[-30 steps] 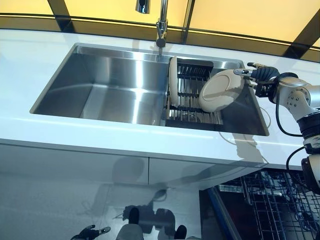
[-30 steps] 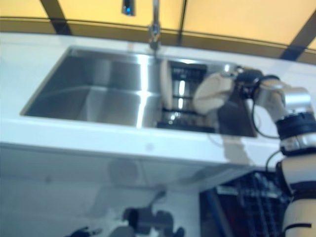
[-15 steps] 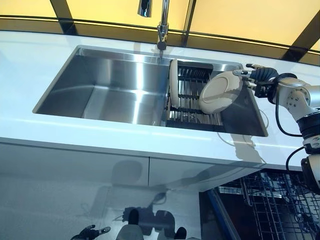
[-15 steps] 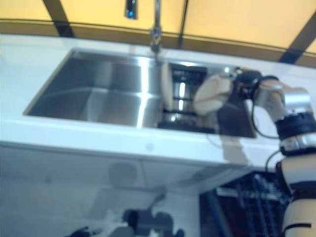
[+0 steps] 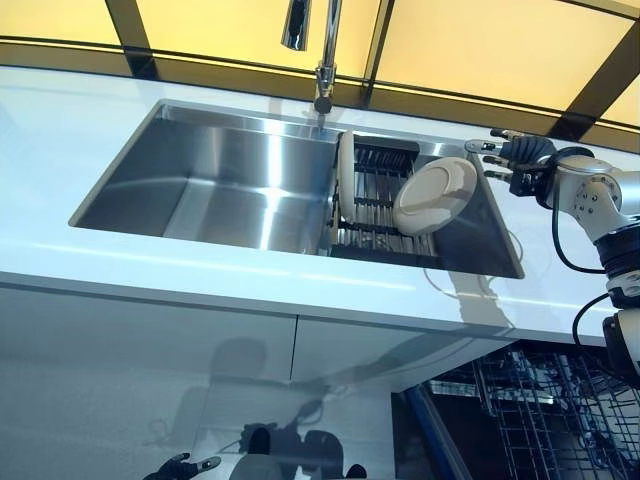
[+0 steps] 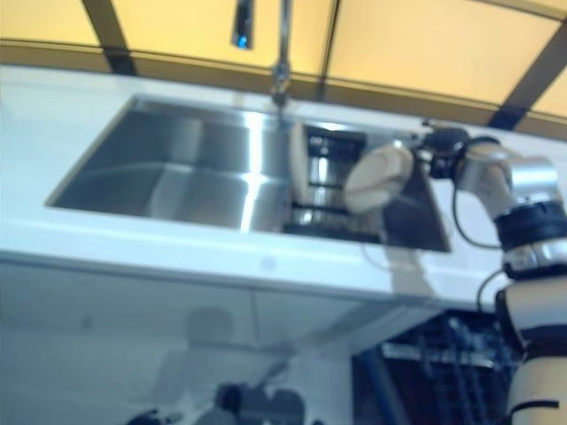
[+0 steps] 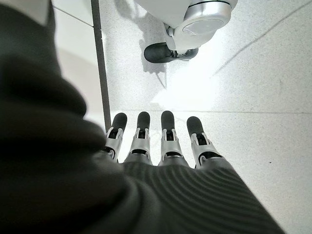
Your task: Take plates into dishwasher
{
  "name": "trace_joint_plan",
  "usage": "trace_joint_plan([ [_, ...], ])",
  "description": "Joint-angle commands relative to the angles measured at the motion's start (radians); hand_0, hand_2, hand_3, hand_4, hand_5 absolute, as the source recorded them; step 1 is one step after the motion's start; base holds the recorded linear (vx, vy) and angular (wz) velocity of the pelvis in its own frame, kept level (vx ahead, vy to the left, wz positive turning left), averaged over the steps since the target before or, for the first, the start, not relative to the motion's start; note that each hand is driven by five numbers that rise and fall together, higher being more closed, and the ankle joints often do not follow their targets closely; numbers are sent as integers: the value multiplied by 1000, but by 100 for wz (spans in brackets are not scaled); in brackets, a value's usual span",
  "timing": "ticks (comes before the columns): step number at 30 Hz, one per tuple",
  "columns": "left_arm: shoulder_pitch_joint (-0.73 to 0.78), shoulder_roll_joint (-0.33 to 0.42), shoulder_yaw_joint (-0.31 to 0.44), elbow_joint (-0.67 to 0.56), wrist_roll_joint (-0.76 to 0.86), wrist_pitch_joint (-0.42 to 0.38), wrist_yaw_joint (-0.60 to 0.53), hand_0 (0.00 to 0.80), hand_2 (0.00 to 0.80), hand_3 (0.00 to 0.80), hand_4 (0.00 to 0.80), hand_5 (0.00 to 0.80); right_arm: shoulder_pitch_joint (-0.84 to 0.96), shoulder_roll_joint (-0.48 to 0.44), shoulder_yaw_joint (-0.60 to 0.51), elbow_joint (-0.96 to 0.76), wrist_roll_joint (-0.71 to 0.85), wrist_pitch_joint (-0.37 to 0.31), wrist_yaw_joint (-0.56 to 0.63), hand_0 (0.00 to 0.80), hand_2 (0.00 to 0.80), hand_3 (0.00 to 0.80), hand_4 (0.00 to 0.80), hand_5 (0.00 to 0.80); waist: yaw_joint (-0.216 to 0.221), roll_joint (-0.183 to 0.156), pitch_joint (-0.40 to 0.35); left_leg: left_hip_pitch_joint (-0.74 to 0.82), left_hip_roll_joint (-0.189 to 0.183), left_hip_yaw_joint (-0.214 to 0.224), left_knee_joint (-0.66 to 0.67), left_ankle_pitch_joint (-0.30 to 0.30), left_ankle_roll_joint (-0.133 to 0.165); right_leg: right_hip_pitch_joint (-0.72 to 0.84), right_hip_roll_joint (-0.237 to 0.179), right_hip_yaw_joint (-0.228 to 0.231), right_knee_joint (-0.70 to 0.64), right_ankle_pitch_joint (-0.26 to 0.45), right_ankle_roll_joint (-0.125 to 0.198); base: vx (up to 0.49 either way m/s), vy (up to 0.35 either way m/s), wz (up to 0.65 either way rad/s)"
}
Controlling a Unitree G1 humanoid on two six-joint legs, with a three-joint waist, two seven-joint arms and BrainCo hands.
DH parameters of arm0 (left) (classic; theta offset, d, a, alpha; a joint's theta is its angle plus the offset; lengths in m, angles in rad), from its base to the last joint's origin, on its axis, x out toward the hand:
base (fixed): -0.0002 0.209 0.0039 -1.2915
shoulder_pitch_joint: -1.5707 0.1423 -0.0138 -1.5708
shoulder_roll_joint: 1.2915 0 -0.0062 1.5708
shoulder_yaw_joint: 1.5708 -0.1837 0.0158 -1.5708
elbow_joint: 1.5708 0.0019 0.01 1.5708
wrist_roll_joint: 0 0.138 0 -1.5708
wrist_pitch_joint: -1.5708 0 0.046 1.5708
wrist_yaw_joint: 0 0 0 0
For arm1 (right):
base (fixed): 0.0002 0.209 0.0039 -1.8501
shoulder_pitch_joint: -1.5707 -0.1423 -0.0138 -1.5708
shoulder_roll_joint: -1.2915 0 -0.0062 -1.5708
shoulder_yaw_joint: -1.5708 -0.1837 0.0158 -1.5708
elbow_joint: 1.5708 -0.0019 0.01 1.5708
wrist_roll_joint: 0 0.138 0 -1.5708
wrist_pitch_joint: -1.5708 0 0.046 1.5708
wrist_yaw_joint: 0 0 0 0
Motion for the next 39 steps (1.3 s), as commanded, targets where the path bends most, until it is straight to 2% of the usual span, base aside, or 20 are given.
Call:
trace_joint_plan([
  [1, -7, 24, -63, 36, 19, -15, 7, 0, 0, 0, 0, 0, -54, -104, 61, -4, 11, -34, -3, 0, 0, 0, 0, 0, 26, -13, -53, 27, 48, 34, -4, -53, -34, -20, -58, -9, -2, 33, 66, 0, 0, 0],
  [7, -9, 23, -61, 34, 18, -10, 7, 0, 0, 0, 0, 0, -36, -108, 52, -17, 2, -21, 15, 0, 0, 0, 0, 0, 21, -16, -55, 32, 47, 38, -4, -56, -32, -18, -59, -6, -2, 34, 68, 1, 0, -1],
  [12, -13, 23, -55, 30, 10, 0, 9, 0, 0, 0, 0, 0, 0, -91, 34, -24, -2, 23, 39, 0, 0, 0, 0, 0, 21, -16, -50, 28, 48, 37, -4, -54, -32, -24, -56, -3, -2, 34, 67, -6, 0, -2],
  [18, -13, 23, -51, 24, 19, -8, 8, 0, 0, 0, 0, 0, 40, -89, 45, 7, -55, 83, 143, 0, 0, 0, 0, 0, 25, -18, -42, 21, 48, 33, -4, -51, -32, -27, -57, -9, -2, 37, 66, -18, -3, 0],
  [27, -14, 35, -40, 17, 38, -12, -5, 0, 0, 0, 0, 0, 75, -122, 54, 0, -49, 124, 297, 0, 0, 0, 0, 0, 15, -26, -46, 25, 44, 37, -4, -54, -29, -25, -58, -8, -2, 39, 69, 0, 0, 0],
  [39, -26, 36, -36, 19, 38, -14, -14, 0, 0, 0, 0, 0, 141, -113, 36, -46, -49, 171, 377, 0, 0, 0, 0, 0, -2, -26, -48, 33, 41, 45, -4, -57, -25, -28, -56, 7, -2, 42, 71, 0, 0, 0],
])
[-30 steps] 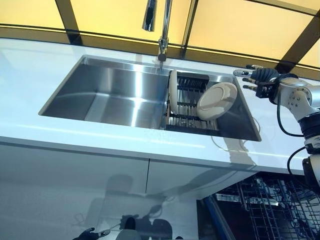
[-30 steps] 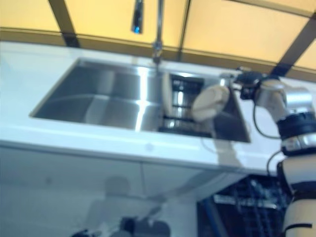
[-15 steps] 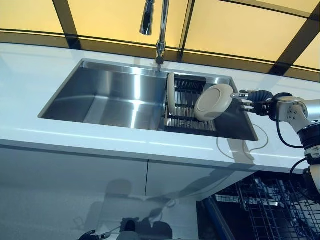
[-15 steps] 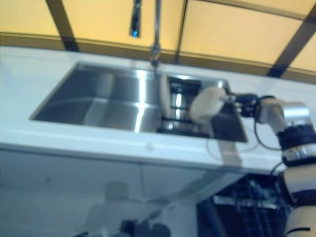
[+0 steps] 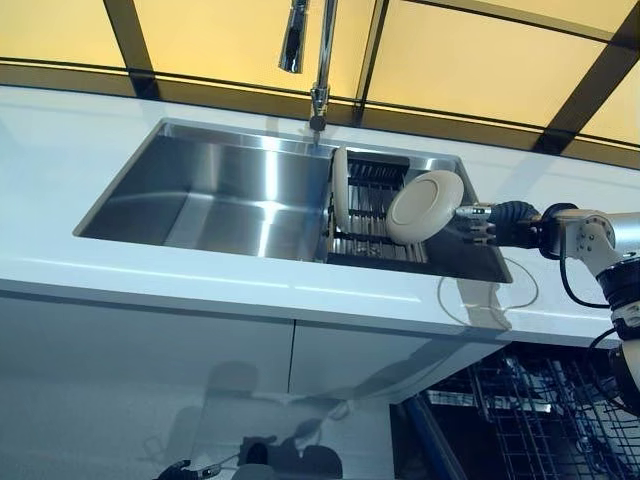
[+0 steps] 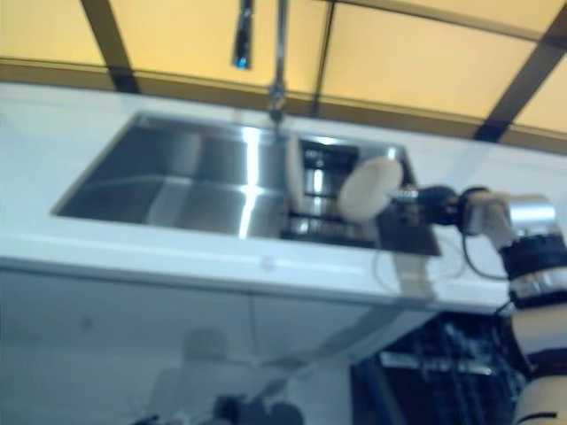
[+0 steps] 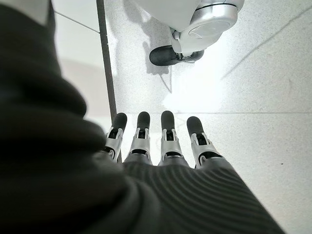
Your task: Take plates into dishwasher
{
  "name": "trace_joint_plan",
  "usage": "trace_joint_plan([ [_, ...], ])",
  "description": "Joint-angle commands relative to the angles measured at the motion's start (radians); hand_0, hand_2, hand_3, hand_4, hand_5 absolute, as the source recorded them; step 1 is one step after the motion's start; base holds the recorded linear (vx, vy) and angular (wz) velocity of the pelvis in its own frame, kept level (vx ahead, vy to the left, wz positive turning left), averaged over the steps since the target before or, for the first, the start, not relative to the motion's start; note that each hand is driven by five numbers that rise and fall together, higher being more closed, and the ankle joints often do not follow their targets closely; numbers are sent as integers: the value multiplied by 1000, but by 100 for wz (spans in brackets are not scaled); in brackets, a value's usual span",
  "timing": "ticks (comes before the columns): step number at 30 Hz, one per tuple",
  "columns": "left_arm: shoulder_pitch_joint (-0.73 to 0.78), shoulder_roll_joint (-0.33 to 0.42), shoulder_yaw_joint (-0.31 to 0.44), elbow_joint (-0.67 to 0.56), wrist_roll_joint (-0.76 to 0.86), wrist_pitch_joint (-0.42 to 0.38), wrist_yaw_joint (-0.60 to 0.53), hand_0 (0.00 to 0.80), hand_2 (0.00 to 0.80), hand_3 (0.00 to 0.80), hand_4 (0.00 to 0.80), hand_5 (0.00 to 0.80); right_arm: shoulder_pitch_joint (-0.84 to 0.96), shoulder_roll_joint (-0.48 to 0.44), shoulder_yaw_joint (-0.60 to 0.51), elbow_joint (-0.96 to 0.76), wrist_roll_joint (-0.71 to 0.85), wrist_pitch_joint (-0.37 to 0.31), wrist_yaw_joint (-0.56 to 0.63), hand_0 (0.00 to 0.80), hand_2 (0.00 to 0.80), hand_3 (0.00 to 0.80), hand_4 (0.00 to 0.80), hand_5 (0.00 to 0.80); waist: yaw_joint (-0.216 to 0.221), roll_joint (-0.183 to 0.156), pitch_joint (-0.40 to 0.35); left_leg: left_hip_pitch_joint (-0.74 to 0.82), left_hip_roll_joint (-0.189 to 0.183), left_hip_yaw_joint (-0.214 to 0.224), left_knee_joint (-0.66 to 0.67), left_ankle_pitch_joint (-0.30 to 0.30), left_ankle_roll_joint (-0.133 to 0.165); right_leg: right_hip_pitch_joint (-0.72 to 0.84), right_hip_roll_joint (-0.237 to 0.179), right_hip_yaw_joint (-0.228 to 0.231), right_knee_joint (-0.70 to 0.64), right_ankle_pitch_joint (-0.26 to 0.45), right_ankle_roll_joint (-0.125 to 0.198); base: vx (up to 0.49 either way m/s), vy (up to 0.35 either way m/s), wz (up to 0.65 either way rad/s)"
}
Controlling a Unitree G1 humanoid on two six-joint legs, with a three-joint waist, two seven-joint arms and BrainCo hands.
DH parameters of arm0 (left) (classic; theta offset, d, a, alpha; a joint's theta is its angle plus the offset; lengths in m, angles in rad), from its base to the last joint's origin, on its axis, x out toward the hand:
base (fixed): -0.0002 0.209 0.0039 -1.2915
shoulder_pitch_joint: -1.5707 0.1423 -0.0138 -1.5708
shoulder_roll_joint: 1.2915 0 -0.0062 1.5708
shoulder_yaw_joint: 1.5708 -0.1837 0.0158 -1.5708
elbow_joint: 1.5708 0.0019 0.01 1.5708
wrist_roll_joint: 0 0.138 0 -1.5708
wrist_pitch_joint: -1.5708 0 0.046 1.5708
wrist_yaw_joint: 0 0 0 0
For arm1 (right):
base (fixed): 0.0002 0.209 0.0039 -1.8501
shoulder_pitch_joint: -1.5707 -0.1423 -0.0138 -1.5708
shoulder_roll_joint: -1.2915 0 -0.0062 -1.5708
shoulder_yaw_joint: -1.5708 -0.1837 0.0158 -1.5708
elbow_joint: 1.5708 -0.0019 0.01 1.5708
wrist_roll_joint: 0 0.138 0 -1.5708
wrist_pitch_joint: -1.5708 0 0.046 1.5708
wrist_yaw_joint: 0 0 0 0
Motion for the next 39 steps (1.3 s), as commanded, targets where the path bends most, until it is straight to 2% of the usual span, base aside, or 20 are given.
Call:
trace_joint_plan([
  [1, -46, 34, -20, 21, 30, -14, -4, 0, 0, 0, 0, 0, -40, -77, 34, -42, -26, 0, 31, 0, 0, 0, 0, 0, 22, -23, 0, 28, 39, 34, -3, -57, -25, -26, -57, -3, -2, 42, 72, -16, 15, -4],
  [7, -52, 30, -16, 22, 28, -15, 3, 0, 0, 0, 0, 0, 11, -79, 24, -57, -91, 23, 79, 0, 0, 0, 0, 0, 13, -28, 1, 33, 38, 38, -3, -60, -22, -26, -57, 4, -2, 45, 75, -17, 5, -5],
  [12, -56, 34, -12, 26, 24, -18, 0, 0, 0, 0, 0, 0, 35, -76, 7, -61, -62, 24, 72, 0, 0, 0, 0, 0, 10, -30, 1, 35, 37, 41, -3, -63, -20, -29, -57, 7, -1, 47, 77, -18, 3, -4],
  [31, -41, 19, -27, 31, -7, -34, 12, 0, 0, 0, 0, 0, -11, 37, -28, -116, 269, -83, -229, 0, 0, 0, 0, 0, 39, -19, 6, 25, 33, 21, -3, -60, -21, -24, -61, -13, -2, 43, 73, 2, 1, 0],
  [39, -35, 13, -25, 21, -25, -32, 19, 0, 0, 0, 0, 0, -16, 67, -27, -130, 279, -75, -295, 0, 0, 0, 0, 0, 48, -15, 6, 23, 32, 16, -3, -57, -21, -23, -64, -19, 0, 43, 73, 16, 6, 3],
])
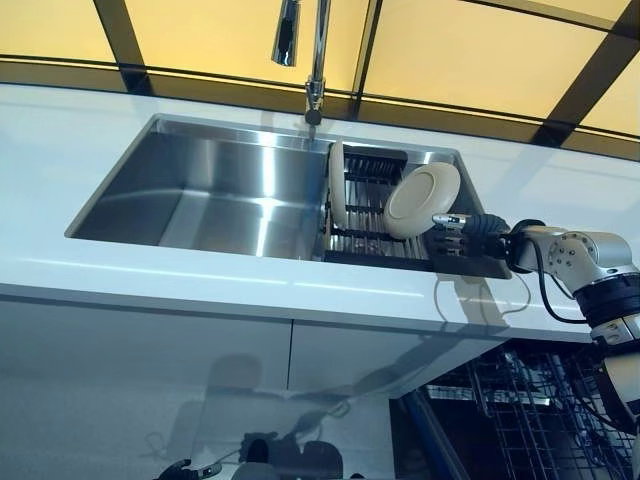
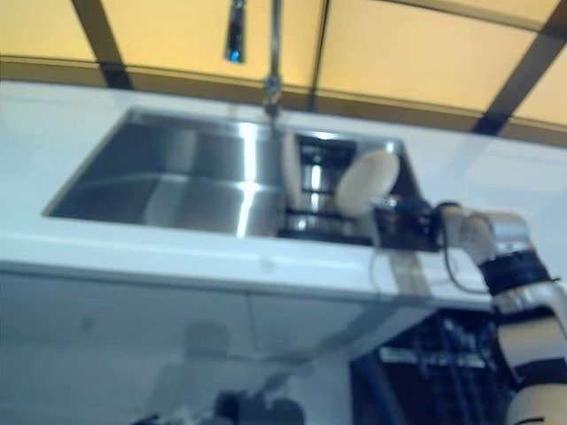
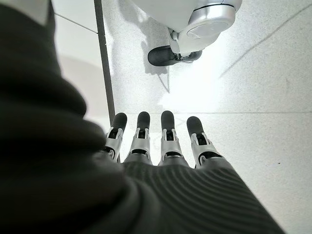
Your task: Take plates into dishwasher
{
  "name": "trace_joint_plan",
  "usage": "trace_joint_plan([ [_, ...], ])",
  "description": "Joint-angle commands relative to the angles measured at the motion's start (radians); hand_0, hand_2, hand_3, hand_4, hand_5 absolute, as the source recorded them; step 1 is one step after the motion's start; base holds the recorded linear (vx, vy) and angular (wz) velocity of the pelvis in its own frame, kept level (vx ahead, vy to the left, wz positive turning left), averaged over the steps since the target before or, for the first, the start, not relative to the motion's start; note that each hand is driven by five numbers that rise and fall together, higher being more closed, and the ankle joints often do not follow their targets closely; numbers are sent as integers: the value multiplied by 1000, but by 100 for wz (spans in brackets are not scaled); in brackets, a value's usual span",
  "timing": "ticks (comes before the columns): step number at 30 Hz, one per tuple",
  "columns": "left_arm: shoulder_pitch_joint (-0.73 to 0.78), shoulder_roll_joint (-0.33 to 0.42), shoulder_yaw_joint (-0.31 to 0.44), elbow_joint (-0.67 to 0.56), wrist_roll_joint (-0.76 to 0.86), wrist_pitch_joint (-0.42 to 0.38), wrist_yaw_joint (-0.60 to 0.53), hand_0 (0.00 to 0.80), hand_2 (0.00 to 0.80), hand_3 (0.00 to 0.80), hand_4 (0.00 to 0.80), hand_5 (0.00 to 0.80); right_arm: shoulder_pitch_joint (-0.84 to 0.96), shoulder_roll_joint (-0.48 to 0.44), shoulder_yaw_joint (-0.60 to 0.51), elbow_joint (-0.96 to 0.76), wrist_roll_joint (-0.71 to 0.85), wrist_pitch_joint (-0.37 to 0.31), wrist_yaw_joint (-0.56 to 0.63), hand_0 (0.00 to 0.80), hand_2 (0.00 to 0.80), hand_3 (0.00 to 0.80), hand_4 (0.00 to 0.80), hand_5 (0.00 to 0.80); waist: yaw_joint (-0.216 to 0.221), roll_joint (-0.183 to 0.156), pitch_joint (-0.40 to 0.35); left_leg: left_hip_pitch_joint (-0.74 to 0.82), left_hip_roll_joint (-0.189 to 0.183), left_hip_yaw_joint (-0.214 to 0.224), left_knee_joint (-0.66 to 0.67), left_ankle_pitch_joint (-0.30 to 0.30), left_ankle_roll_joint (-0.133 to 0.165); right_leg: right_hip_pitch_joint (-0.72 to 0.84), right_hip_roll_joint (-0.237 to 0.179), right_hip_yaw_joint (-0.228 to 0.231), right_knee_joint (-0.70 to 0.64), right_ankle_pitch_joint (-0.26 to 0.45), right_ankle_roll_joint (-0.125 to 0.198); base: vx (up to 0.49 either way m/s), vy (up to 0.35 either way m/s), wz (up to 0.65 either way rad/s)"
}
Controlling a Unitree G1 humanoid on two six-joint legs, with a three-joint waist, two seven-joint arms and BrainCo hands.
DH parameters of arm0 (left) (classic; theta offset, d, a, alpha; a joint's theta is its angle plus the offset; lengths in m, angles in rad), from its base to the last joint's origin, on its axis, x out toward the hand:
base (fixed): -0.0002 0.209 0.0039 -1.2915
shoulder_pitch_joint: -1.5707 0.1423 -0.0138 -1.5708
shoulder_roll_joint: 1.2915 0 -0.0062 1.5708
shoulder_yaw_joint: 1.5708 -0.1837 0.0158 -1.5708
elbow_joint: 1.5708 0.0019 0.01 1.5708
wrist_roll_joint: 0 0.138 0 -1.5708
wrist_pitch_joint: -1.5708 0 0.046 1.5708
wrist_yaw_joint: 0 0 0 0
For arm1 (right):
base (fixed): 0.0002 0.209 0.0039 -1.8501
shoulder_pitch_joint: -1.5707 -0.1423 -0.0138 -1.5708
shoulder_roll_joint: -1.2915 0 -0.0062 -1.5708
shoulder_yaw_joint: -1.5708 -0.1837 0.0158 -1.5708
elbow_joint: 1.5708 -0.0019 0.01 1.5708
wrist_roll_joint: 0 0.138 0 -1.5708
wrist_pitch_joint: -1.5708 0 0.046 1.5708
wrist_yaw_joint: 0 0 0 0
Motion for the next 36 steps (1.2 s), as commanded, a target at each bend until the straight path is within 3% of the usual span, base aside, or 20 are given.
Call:
trace_joint_plan([
  [1, -36, 14, -26, 22, -16, -28, 17, 0, 0, 0, 0, 0, -97, -2, -8, -12, 27, -56, -26, 0, 0, 0, 0, 0, 27, -20, -2, 32, 28, 16, -3, -56, -19, -11, -68, -20, 1, 40, 76, 0, 0, 0],
  [36, -33, 26, -48, 10, -33, -52, 5, 0, 0, 0, 0, 0, -142, -57, -6, 141, 30, -35, -54, 0, 0, 0, 0, 0, 39, -18, 20, 23, 33, 8, -3, -53, -22, -14, -63, -25, 0, 41, 72, 0, 0, 0],
])
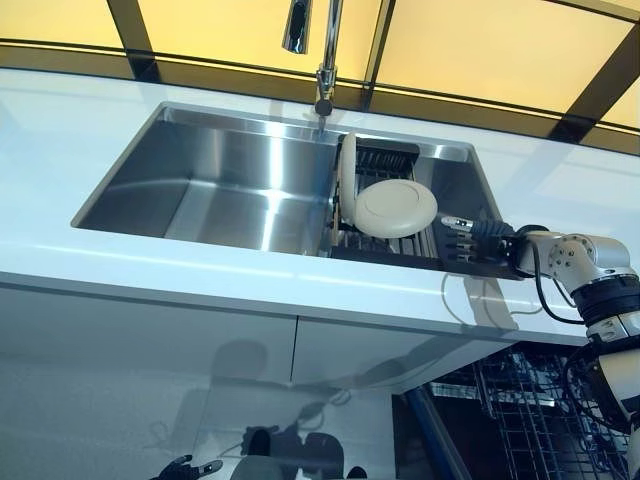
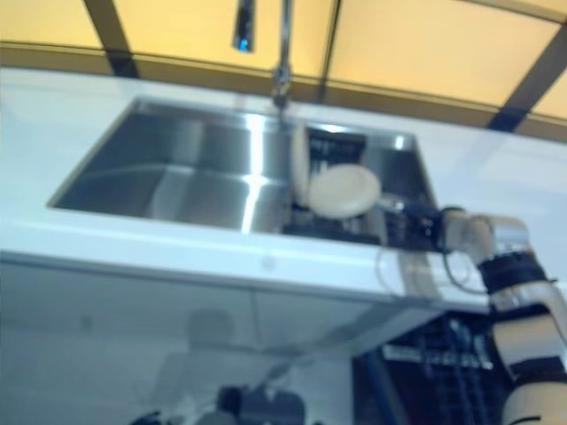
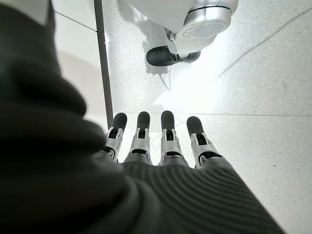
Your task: Take plates into dishwasher
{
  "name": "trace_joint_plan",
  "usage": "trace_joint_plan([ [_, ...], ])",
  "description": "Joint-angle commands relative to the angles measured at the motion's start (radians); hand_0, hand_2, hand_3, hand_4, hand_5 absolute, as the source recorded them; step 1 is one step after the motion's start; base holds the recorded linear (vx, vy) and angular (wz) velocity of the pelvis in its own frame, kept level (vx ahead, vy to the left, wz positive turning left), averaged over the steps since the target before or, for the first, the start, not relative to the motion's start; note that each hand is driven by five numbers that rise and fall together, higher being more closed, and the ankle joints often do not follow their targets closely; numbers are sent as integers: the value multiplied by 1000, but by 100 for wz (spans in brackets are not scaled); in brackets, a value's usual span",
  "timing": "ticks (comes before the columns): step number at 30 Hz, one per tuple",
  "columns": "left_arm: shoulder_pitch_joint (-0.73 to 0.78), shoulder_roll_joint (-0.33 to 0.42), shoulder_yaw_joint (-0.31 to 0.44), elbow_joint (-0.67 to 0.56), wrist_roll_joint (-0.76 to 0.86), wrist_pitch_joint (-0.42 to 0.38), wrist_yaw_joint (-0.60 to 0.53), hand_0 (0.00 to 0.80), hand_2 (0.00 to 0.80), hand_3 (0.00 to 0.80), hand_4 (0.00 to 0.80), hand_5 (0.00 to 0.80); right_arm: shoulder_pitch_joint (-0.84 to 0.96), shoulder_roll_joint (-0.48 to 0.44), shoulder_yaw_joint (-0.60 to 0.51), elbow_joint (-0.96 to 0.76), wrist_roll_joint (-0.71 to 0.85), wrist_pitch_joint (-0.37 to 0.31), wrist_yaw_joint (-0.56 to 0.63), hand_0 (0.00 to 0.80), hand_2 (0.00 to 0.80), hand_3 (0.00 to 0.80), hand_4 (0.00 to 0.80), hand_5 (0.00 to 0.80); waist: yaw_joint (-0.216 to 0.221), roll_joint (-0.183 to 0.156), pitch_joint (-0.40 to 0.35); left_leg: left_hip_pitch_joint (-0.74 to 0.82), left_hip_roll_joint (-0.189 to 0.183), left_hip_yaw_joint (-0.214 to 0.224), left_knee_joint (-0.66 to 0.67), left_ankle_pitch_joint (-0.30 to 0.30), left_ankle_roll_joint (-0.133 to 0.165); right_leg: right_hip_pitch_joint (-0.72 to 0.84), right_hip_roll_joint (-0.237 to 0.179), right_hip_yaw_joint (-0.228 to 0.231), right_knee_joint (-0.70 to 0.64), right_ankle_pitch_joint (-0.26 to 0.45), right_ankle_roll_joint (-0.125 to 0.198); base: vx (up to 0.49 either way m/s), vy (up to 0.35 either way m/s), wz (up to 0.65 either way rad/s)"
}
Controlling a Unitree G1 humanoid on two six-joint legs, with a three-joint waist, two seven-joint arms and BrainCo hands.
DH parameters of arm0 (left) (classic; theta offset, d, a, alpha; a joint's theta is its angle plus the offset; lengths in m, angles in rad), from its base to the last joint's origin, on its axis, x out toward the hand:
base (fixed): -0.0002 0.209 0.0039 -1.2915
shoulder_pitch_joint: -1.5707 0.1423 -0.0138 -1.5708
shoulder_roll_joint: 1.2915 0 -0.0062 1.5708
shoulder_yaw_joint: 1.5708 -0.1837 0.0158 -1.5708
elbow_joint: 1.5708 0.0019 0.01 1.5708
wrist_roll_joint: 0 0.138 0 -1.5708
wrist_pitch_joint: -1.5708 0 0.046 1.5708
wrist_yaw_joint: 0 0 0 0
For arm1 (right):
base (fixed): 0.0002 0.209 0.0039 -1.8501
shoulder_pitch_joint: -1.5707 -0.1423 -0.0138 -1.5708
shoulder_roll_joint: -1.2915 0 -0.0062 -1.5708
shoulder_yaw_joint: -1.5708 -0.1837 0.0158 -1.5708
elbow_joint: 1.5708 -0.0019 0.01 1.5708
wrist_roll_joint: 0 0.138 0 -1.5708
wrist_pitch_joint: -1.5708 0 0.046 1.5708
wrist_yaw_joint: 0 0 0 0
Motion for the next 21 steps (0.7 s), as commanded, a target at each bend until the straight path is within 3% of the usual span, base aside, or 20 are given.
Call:
trace_joint_plan([
  [1, -33, 27, -47, 10, -25, -17, 5, 0, 0, 0, 0, 0, -136, -68, 12, 41, 35, -39, 6, 0, 0, 0, 0, 0, 34, -19, -11, 27, 34, 14, -3, -54, -23, -16, -63, -16, -1, 43, 72, 0, 0, 0],
  [15, -37, 25, -54, 12, -22, -19, -8, 0, 0, 0, 0, 0, -146, -41, 13, 43, 68, -70, 14, 0, 0, 0, 0, 0, 42, -18, -11, 27, 32, 8, -3, -55, -23, -13, -65, -22, 0, 39, 70, 0, 0, 0],
  [21, -31, 27, -62, 4, -32, -22, -7, 0, 0, 0, 0, 0, -160, -35, 3, 37, 114, -124, -13, 0, 0, 0, 0, 0, 51, -13, -3, 23, 31, -2, -3, -54, -23, -12, -65, -27, 2, 38, 69, 0, 0, 0],
])
